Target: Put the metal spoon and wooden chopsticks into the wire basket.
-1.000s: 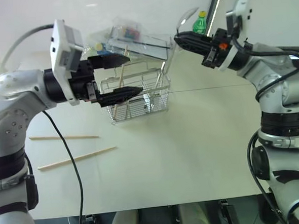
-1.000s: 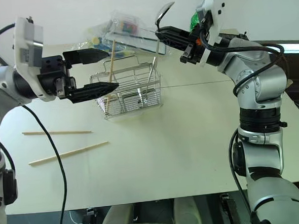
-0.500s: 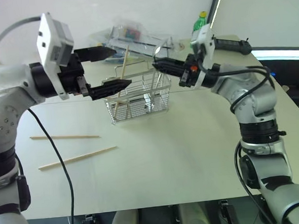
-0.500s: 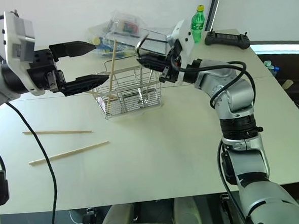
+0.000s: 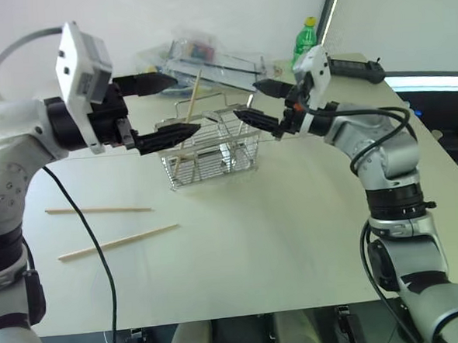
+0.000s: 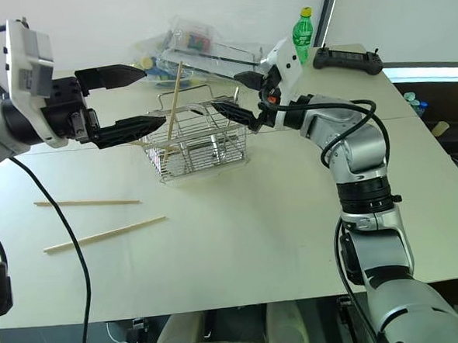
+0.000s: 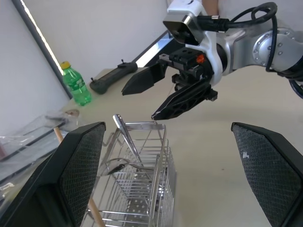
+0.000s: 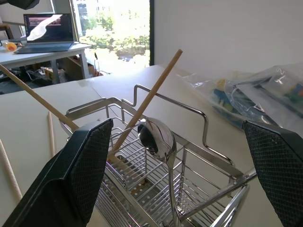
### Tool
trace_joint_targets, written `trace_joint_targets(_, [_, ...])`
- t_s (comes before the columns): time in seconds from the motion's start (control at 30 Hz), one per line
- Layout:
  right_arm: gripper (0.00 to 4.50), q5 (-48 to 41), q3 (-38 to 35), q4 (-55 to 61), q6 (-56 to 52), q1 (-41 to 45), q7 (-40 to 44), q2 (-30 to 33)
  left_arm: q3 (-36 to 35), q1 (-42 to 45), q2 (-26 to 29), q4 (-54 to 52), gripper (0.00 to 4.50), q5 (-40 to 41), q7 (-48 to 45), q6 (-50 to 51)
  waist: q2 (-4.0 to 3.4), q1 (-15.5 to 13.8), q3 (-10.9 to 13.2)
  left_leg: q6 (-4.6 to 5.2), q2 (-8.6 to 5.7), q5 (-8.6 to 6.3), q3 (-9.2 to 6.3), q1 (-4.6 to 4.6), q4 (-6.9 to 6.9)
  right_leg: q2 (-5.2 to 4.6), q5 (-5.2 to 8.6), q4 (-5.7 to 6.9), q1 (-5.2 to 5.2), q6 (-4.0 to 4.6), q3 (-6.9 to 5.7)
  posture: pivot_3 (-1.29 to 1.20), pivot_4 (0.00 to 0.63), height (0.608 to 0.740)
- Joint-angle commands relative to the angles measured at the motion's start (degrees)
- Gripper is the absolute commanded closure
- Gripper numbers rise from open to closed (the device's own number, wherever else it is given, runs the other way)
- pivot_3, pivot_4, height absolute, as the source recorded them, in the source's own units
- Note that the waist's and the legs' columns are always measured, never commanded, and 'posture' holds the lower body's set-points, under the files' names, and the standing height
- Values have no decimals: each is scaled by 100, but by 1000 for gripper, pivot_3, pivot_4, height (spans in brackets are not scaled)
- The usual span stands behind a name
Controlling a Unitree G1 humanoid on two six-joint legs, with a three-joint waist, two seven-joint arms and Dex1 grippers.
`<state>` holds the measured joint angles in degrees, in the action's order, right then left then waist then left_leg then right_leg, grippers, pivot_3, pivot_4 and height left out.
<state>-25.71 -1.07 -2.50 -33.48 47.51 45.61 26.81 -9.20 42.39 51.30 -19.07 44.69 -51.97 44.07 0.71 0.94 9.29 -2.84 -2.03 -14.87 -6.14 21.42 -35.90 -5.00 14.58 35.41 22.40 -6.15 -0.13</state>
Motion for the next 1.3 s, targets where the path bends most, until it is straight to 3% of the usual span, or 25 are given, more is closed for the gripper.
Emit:
trace_joint_targets(0.03, [46, -262, -379, 357, -107, 363, 317, 510, -149, 228, 196, 106, 0, -176, -111, -217, 0, 1, 2, 0, 0, 0, 1, 1, 0, -1, 0, -2, 1, 0, 0, 0, 150, 738])
trace_joint_targets(0.17, [46, -787, -602, 824, -510, 388, 1067, 1348, -260, 564, 451, 572, 0, -268, -309, -276, 1, 0, 6, 2, 0, -1, 1, 2, 4, 0, 0, -7, 2, 0, -1, 0, 150, 738])
trace_joint_targets(0.37, [46, -1661, -1002, 1968, -1058, -426, 2080, 2577, -281, 1124, 1085, 1594, 0, -572, -925, -491, 7, 11, 7, 12, 1, -7, 3, -2, 21, -1, 7, -22, -2, -9, -4, 0, 150, 738])
trace_joint_targets(0.57, [46, -1985, -1241, 2607, -1136, -1364, 1735, 2539, -262, 1460, 1528, 2618, 0, -766, -1534, -508, 12, 19, 12, 13, 4, -7, 5, 0, 20, 0, 7, -18, 2, -9, -3, 0, 150, 738])
trace_joint_targets(0.7, [46, -1988, -1260, 2770, -1089, -1848, 1509, 2449, 112, 301, 2321, 2983, 0, -1752, -2661, -1860, 6, 36, 9, 12, 5, -7, 21, -6, 24, -3, 7, -20, 5, -7, 3, 0, 150, 738])
trace_joint_targets(0.8, [46, -1999, -1285, 2884, -1036, -2121, 1452, 2446, 284, -140, 2604, 3399, 0, -2233, -3135, -2630, 18, -22, 15, 12, 10, -7, 23, -2, 32, -2, 12, -18, 14, 4, 7, 0, 150, 738])
trace_joint_targets(1.0, [46, -2099, -1302, 2990, -1113, -2304, 1126, 2324, 1010, 178, 2450, 4440, 0, -3311, -3665, -4163, 47, -40, 14, 12, 7, -7, 28, 9, 22, -10, 17, -31, 10, 15, 5, 0, 150, 738])
trace_joint_targets(1.3, [46, -2391, -1339, 3443, -1265, -2592, 512, 2150, 2265, 903, 1076, 5446, 0, -4448, -4052, -5545, 52, -32, 13, 13, 7, -7, 22, 9, 20, -4, 6, -19, 10, -6, 3, 0, 150, 738])
